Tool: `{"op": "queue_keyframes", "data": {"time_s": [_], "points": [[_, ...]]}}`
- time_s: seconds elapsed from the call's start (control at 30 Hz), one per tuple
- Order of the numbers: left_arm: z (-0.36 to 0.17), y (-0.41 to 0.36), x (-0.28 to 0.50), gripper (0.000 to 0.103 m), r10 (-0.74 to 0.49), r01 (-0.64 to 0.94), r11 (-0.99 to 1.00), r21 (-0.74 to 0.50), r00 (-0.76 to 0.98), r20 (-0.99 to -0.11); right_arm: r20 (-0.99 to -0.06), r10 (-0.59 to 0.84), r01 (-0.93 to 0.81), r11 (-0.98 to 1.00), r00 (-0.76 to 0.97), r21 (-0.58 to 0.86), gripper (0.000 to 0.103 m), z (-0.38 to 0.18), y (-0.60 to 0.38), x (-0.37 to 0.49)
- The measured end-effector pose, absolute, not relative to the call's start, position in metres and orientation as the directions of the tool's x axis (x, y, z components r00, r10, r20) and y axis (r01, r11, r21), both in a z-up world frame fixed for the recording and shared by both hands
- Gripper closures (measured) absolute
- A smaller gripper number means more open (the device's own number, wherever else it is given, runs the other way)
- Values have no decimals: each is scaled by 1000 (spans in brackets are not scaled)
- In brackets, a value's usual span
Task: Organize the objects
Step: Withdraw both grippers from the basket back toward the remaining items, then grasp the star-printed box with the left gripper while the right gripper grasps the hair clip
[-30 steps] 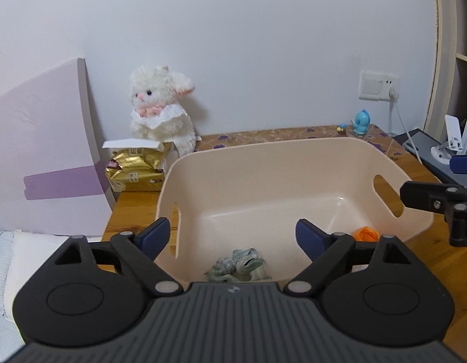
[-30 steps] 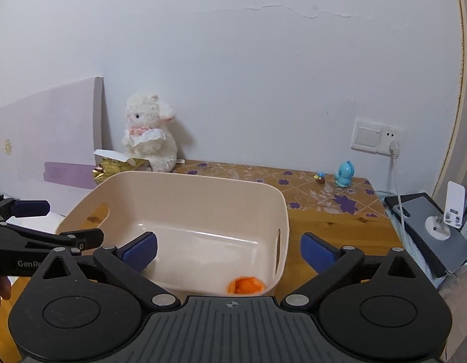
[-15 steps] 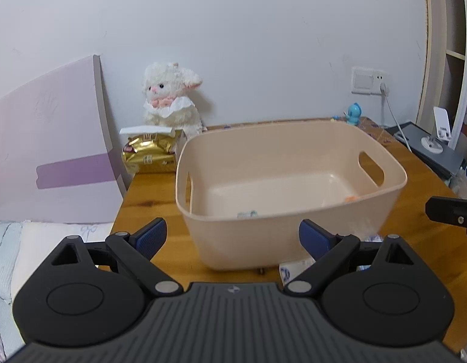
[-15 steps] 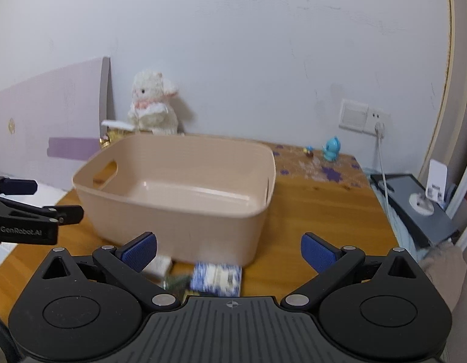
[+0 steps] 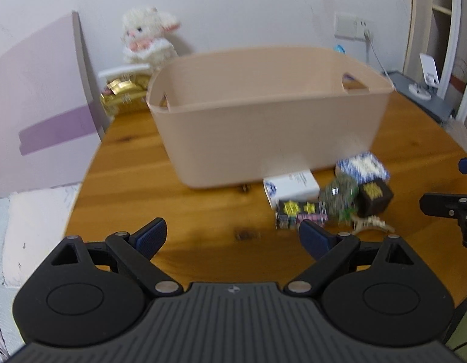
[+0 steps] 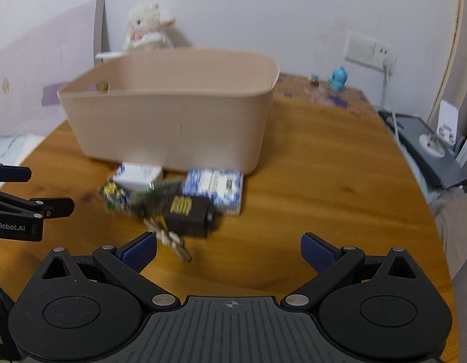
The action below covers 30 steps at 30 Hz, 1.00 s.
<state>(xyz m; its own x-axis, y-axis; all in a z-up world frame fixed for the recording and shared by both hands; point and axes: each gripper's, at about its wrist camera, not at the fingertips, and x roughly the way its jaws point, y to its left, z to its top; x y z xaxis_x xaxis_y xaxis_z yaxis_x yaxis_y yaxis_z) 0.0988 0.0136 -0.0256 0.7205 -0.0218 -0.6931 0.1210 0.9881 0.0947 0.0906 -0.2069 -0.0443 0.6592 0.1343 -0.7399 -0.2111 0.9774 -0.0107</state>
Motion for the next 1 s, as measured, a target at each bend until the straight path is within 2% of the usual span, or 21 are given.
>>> {"op": "queue_keyframes", "data": {"time_s": [0.27,0.53,0.63,0.77,0.83,0.9,0.93,1.0], "points": [[-59,4,109,8,-95,171,985,26,659,-746,-789,135,-243,970,599,-18,7,-76,-198,105],[-69,-8,124,8,-147,204,979,-10,667,-731,-778,172,-281,960,605,-6,13,-83,-188,113],[-73,-14,132,8,-162,214,977,-20,673,-722,-775,183,-294,956,605,-4,19,-82,-184,114],[-79,-17,141,10,-166,191,981,-46,684,-711,-768,198,-311,950,609,-2,36,-78,-180,114],[-81,-19,143,13,-172,197,979,-46,692,-701,-767,210,-320,947,607,6,44,-77,-179,113],[-82,-22,144,26,-165,210,978,-20,701,-694,-768,219,-332,943,602,9,53,-76,-178,112],[-83,-24,143,29,-161,221,975,-1,708,-688,-768,222,-337,941,601,8,56,-76,-176,111],[-82,-24,142,45,-183,249,968,0,709,-681,-768,229,-346,938,598,10,68,-75,-174,109]]}}
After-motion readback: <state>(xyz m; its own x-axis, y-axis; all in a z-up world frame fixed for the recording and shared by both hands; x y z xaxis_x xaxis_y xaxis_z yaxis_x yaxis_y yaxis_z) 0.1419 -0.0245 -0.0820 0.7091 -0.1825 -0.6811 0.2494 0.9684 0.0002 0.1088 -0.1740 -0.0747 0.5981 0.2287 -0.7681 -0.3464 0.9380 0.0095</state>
